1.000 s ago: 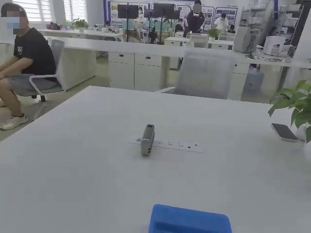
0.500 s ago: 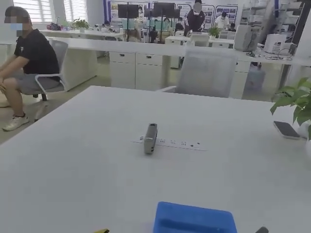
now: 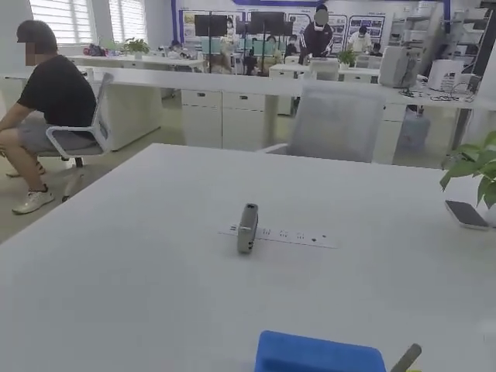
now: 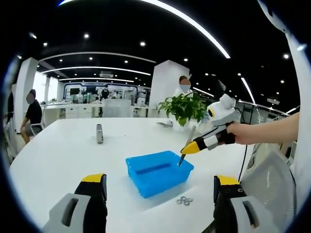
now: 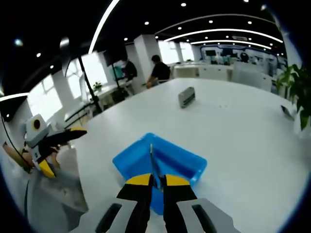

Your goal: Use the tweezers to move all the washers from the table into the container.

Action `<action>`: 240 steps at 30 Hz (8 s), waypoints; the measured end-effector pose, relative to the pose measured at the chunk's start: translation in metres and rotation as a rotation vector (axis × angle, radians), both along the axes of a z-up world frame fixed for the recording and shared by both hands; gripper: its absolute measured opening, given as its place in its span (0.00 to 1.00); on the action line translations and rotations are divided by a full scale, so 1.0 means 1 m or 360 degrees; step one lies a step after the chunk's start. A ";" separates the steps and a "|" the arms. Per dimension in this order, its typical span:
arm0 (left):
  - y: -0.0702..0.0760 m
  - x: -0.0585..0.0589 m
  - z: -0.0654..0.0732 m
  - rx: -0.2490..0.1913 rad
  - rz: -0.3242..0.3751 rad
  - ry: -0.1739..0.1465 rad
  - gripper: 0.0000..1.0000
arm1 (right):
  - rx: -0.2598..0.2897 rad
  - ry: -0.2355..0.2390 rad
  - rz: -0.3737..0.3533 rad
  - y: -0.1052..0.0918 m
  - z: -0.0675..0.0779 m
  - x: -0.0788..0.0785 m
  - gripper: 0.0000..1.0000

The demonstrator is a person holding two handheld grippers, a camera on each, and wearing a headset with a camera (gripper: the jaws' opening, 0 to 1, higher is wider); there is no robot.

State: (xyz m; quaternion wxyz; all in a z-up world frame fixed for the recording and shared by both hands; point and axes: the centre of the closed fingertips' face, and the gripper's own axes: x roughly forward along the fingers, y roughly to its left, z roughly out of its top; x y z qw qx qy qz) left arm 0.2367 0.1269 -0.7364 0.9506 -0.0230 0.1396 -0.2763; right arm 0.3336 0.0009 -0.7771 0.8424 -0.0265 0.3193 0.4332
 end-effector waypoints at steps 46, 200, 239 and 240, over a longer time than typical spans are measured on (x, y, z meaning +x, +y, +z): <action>-0.003 -0.003 -0.009 0.0037 -0.0058 0.0067 0.88 | -0.0274 0.0016 0.0125 0.010 -0.038 0.013 0.05; -0.013 -0.013 -0.024 0.0124 -0.0188 0.0158 0.79 | -0.0536 -0.0128 0.0680 0.020 -0.075 -0.111 0.00; -0.046 -0.043 -0.022 0.0102 -0.0721 0.0345 0.04 | -0.0067 -0.0123 0.0508 0.043 -0.036 -0.118 0.00; -0.049 -0.041 -0.018 0.0108 -0.0763 0.0320 0.01 | -0.0011 -0.0156 0.0534 0.045 -0.028 -0.119 0.00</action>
